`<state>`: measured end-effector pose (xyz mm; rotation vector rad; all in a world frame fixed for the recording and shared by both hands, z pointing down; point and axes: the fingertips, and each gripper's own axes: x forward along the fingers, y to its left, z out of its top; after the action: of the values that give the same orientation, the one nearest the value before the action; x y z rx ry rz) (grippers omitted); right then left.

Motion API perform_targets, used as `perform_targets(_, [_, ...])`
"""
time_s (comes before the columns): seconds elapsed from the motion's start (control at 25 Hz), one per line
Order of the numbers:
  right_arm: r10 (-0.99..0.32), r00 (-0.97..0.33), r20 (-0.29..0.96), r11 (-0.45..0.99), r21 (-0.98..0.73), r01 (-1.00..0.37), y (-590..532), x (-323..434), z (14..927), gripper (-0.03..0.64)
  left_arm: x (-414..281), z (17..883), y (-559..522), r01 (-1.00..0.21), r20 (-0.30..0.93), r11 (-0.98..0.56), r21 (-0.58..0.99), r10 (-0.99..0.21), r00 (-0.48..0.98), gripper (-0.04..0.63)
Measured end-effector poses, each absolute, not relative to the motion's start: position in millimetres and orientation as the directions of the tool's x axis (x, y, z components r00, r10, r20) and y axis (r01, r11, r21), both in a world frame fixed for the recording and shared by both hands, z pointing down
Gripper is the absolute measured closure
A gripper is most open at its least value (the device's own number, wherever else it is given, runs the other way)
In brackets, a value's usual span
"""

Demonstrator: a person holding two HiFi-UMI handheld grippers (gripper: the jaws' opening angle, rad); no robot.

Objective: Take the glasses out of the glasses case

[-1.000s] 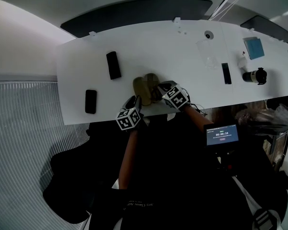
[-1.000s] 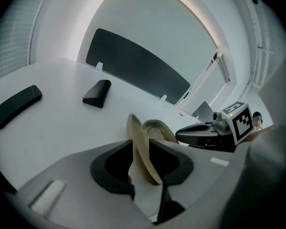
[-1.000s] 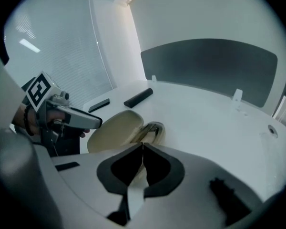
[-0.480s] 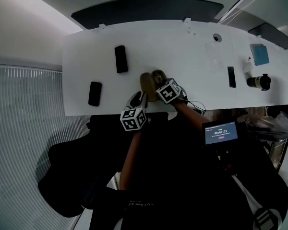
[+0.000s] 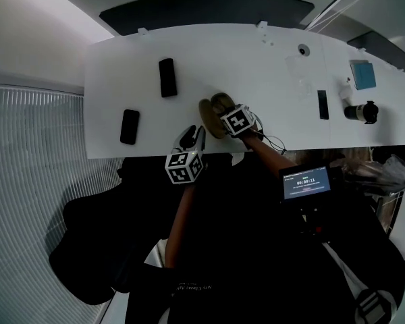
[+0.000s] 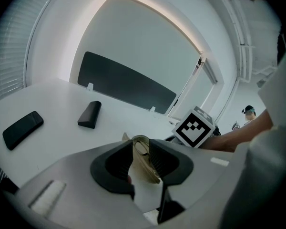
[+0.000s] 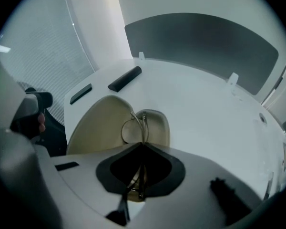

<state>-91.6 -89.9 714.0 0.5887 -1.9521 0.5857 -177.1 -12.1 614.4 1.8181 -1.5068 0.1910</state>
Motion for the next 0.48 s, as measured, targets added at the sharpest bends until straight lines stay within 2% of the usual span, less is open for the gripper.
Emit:
perform_targets(0.28, [-0.162,-0.451,0.878,0.761,-0.180,-0.623,-86,-95,709,0.594,-171,617,-11,-0.896,0.543,-0.044,0.442,-0.782,0.306,0.480])
perform_targets(0.48, [-0.143,-0.563,0.814,0.659,-0.346,-0.668,-83,-94,688,0.594,-169,620,-13,-0.893,0.543,-0.051,0.447,-0.778,0.316,0.480])
